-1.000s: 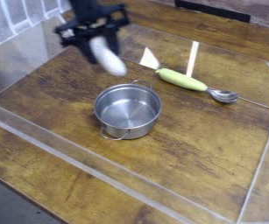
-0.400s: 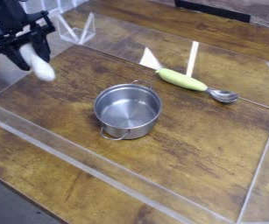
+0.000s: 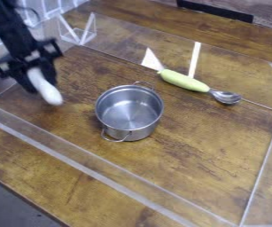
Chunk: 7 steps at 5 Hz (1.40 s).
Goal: Remove the mushroom from the silver pot and put it on the table
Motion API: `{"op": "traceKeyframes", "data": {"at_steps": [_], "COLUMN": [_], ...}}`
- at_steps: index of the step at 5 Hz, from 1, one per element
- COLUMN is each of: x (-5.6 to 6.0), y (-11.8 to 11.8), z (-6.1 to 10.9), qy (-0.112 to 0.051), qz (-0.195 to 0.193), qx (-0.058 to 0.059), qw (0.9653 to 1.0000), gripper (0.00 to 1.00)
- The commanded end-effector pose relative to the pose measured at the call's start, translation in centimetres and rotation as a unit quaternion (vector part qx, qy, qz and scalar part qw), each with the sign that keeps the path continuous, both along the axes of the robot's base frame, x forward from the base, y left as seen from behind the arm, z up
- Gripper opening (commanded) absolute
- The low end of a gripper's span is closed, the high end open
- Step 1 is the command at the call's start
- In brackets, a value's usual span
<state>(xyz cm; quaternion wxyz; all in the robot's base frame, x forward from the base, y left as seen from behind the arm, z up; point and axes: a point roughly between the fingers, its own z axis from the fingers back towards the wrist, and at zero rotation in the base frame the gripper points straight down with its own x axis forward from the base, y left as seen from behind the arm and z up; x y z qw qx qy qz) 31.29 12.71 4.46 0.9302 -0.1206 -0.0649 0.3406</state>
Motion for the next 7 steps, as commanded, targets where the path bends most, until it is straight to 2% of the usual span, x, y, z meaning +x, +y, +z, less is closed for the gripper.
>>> {"op": "traceKeyframes", "data": {"at_steps": [1, 3, 5, 6, 7], "x": [0.9, 1.5, 2.1, 2.3, 2.4], "y": [-0.4, -0.8, 1.7, 3.2, 4.5], "z": [0.0, 0.0, 0.5, 0.7, 0.7], "qy": [-0.011, 0.002, 0.015, 0.024, 0.036], "qz": [-0.013, -0.032, -0.024, 0.018, 0.058], "qx": [0.010, 0.009, 0.010, 0.009, 0.009], "qw": [0.9998, 0.9994, 0.9995, 0.9995, 0.9976], "gripper": [0.00, 0.00, 0.00, 0.00, 0.00]}}
